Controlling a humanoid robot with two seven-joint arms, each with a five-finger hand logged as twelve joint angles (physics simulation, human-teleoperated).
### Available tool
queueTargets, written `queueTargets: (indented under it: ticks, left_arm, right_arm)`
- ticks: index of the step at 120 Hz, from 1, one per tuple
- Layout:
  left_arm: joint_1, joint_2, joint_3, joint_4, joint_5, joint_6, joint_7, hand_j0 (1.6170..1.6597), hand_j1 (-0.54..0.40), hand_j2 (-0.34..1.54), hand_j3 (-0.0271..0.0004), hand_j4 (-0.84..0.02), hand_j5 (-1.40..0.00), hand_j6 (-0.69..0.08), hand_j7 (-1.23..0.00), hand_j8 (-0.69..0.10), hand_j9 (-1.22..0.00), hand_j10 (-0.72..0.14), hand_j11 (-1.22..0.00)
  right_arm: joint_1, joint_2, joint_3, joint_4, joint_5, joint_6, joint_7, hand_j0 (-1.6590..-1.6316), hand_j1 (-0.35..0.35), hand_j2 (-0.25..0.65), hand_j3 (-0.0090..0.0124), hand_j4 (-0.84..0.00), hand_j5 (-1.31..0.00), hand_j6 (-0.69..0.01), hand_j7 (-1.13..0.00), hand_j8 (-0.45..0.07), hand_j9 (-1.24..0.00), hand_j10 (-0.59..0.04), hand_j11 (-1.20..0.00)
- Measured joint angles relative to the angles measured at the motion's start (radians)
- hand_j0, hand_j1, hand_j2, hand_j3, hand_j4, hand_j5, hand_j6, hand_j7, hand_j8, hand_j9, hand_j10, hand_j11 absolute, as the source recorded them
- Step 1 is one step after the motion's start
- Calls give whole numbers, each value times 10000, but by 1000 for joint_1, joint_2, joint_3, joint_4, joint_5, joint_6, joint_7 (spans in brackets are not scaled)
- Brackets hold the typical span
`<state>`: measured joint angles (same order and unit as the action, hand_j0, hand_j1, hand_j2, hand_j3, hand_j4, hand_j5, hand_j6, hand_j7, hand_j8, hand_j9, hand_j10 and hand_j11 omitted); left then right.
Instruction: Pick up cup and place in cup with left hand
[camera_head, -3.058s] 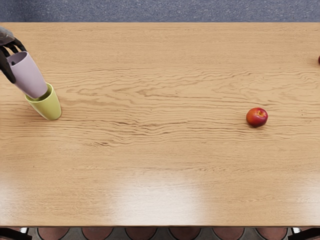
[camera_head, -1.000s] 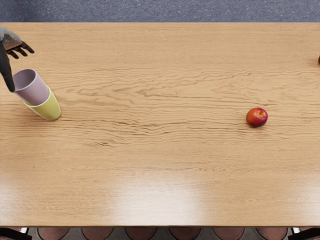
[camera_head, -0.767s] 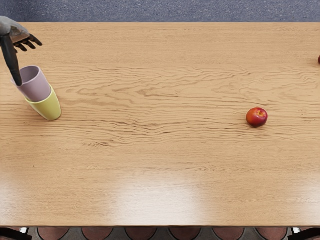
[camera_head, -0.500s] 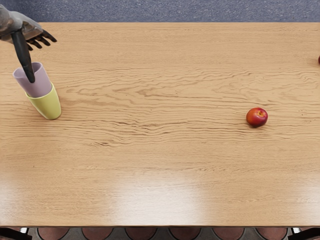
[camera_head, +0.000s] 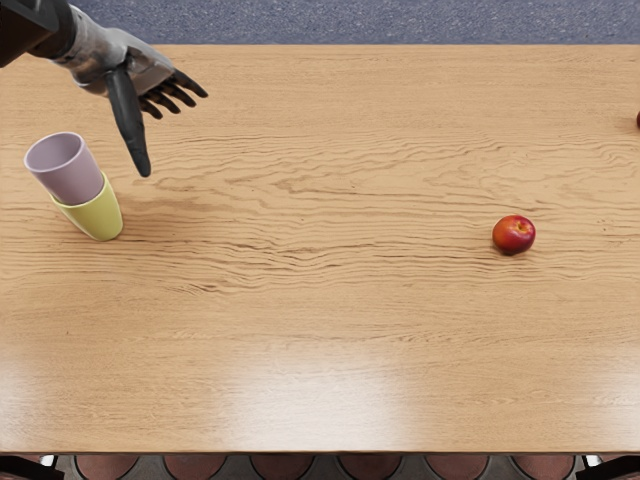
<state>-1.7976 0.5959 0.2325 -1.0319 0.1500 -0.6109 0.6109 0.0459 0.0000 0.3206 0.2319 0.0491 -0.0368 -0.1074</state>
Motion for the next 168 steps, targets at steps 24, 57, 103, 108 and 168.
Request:
queueTargets:
  ticks: [24,57,103,108,168]
  left_arm:
    - [4,91,-3,-142,-169,0,0,16581,3489,-6,0,-23,-4,-27,-2,-24,-2,-17,-1]
    - [34,248,3,-393,-407,0,0,16581,3489,-7,0,-14,-2,-17,-1,-15,0,-10,0]
    - [103,335,34,-557,-528,0,0,16581,3487,-9,0,-5,0,-5,0,-4,0,-3,1]
    - [116,364,35,-566,-538,0,0,16581,3486,-10,0,-5,0,-4,0,-3,1,-2,1]
    - [226,534,39,-631,-583,-1,0,16581,3484,-15,0,5,2,6,1,5,1,2,1]
  right_arm:
    - [1,0,0,0,0,0,-1,-16581,-3116,-64,0,-307,-404,-306,-404,-307,-404,-308,-404]
    - [4,0,1,2,0,0,-1,-16581,-3116,-64,0,-308,-404,-307,-404,-308,-404,-309,-404]
    - [6,0,1,5,0,0,-2,-16581,-3116,-64,0,-307,-403,-305,-404,-307,-404,-308,-404]
    - [6,0,1,5,0,0,-2,-16581,-3116,-64,0,-306,-403,-305,-404,-306,-403,-308,-404]
    - [6,0,1,6,0,0,-2,-16581,-3116,-64,0,-307,-403,-305,-404,-306,-404,-308,-404]
